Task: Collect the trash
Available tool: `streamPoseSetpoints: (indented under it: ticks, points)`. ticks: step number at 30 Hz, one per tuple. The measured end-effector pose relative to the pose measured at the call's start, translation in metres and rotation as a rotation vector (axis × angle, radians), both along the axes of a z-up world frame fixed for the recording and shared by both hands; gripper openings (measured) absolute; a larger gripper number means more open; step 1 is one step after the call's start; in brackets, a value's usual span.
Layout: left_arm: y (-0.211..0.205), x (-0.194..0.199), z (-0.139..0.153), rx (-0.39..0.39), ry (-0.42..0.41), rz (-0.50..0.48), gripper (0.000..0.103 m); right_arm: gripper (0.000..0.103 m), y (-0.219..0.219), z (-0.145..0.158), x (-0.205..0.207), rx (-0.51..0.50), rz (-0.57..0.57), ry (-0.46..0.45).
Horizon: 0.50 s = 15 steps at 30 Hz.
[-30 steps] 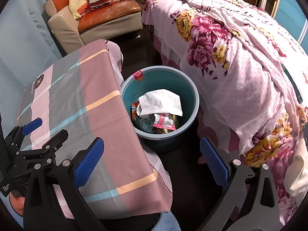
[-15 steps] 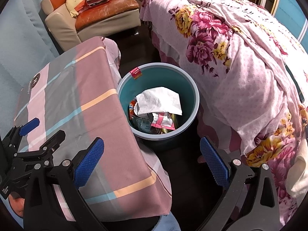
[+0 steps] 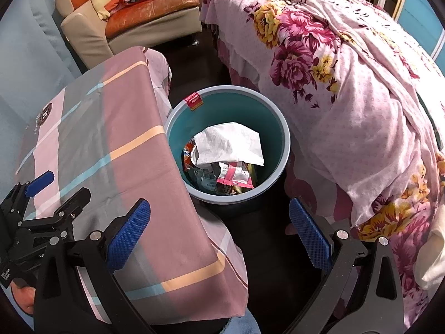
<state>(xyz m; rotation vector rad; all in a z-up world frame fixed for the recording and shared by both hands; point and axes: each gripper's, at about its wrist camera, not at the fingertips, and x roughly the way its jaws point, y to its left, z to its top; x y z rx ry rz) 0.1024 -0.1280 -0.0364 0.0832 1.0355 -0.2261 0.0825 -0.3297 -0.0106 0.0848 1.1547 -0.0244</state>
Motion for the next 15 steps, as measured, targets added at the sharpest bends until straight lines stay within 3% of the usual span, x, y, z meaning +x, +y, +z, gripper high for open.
streamPoseSetpoints:
  ticks: [15]
  points:
    - [0.005,0.017,-0.016,0.010,0.030,0.006,0.099,0.096,0.000,-0.017,0.019,-0.011,-0.010,0.036]
